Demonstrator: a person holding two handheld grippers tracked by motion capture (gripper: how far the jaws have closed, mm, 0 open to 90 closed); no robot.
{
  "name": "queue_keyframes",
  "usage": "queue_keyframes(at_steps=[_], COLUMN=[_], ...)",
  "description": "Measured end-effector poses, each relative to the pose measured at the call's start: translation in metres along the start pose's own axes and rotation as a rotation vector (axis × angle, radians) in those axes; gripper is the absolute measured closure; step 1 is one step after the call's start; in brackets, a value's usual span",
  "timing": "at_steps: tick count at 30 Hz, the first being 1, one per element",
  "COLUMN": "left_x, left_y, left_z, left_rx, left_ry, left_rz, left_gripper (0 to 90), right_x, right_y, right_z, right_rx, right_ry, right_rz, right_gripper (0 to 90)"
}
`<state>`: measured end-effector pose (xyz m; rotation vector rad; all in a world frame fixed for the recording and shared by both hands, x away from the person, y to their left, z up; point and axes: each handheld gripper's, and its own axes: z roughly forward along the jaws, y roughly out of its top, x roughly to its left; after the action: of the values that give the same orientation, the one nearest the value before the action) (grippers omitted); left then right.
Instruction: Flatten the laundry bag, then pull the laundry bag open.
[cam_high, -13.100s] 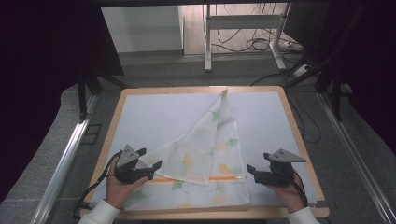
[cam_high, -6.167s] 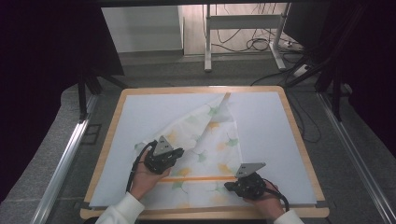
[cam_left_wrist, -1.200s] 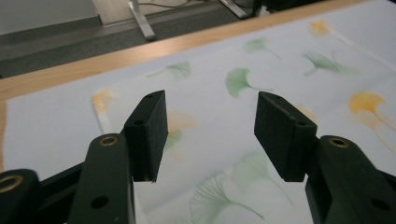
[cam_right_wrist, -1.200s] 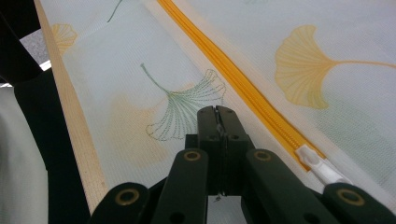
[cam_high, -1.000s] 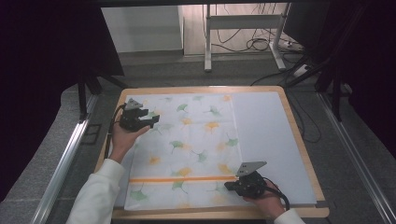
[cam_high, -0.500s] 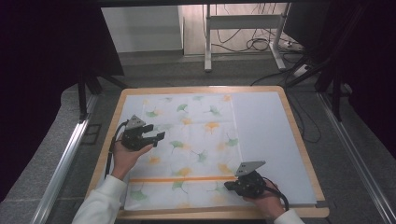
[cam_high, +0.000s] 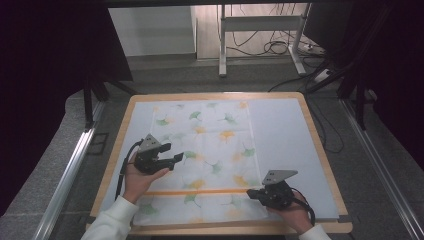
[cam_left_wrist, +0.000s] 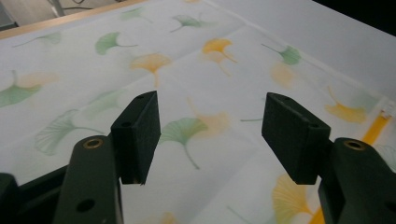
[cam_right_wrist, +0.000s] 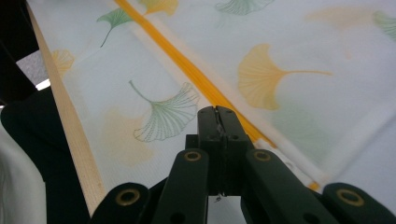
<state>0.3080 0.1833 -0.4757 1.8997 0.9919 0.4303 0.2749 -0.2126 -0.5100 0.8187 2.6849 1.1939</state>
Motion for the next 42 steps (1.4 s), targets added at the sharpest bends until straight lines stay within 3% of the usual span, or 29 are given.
queue_keyframes(at_steps=[3, 6, 9, 16, 20, 24, 29, 35, 42], left_x=[-0.014, -0.021, -0.027, -0.034, -0.043, -0.049, -0.054, -0.066, -0.077], left_y=[-0.003, -0.003, -0.003, -0.007, -0.007, -0.005, -0.003, -0.002, -0.001], left_z=[0.004, 0.005, 0.006, 0.008, 0.013, 0.015, 0.018, 0.026, 0.031], left_rx=[0.004, 0.027, 0.04, 0.075, 0.122, 0.123, 0.121, 0.136, 0.147], left_ry=[-0.004, -0.048, -0.078, -0.101, -0.155, -0.181, -0.197, -0.19, -0.203], left_rz=[0.024, 0.034, 0.039, 0.041, 0.063, 0.079, 0.067, 0.114, 0.13], left_gripper=[40.9, 44.0, 42.5, 35.1, 34.2, 31.7, 31.8, 35.7, 35.7], right_x=[-0.004, -0.008, -0.013, -0.017, -0.022, -0.024, -0.032, -0.039, -0.042], right_y=[-0.001, -0.001, -0.001, -0.001, 0.0, 0.001, 0.002, 0.003, 0.0], right_z=[-0.008, -0.015, -0.018, -0.022, -0.027, -0.029, -0.029, -0.029, -0.026], right_rx=[-0.026, -0.045, -0.056, -0.071, -0.087, -0.096, -0.097, -0.093, -0.08], right_ry=[-0.019, -0.035, -0.049, -0.072, -0.093, -0.103, -0.118, -0.135, -0.141], right_rz=[0.011, 0.022, 0.028, 0.035, 0.041, 0.05, 0.065, 0.079, 0.09], right_gripper=[89.0, 89.0, 89.1, 89.1, 89.0, 89.0, 89.1, 89.0, 89.0])
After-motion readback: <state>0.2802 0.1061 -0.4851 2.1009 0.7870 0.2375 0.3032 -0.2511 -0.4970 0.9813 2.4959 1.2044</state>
